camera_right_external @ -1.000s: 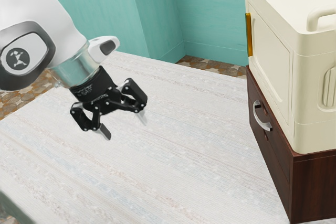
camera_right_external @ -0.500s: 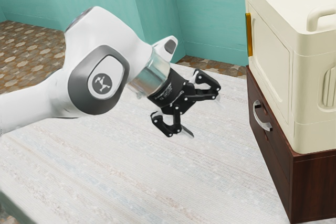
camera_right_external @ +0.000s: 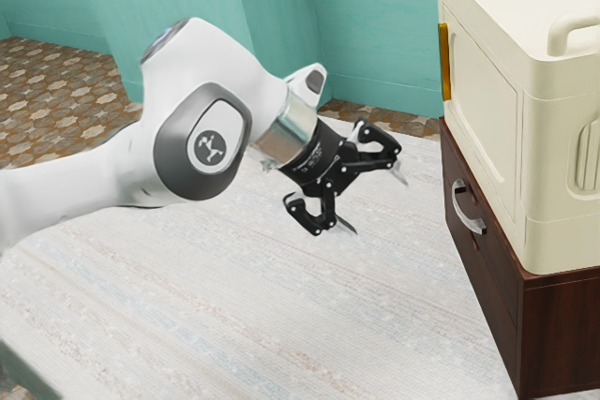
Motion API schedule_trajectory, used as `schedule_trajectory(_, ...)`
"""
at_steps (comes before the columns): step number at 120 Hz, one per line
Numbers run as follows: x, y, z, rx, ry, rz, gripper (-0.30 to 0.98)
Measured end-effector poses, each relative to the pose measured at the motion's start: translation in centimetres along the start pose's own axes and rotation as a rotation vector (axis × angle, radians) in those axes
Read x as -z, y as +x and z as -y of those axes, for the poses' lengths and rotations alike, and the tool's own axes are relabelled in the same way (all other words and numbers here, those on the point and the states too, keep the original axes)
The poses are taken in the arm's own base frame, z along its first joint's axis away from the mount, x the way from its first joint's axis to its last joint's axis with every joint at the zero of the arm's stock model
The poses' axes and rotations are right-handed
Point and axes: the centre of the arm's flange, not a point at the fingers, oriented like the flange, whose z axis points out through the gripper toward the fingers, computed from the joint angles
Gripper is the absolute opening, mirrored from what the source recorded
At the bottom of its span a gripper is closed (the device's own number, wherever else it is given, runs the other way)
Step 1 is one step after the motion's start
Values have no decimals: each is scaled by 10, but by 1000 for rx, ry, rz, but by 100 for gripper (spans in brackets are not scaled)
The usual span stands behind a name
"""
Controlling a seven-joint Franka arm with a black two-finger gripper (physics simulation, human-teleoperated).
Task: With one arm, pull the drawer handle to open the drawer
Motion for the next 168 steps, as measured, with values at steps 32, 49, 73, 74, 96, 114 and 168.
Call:
schedule_trajectory(32,-19,14,-8,3,5,6,69)
schedule_trajectory(49,-19,10,-10,-4,4,11,69)
schedule_trajectory(73,-24,-5,-14,-25,13,30,69)
schedule_trajectory(74,-25,-5,-14,-26,14,31,69)
schedule_trajectory(96,-43,-16,-19,-41,24,53,69)
schedule_trajectory(114,-51,-20,-22,-47,23,61,69)
schedule_trajectory(168,-61,-11,-21,-24,-8,38,69)
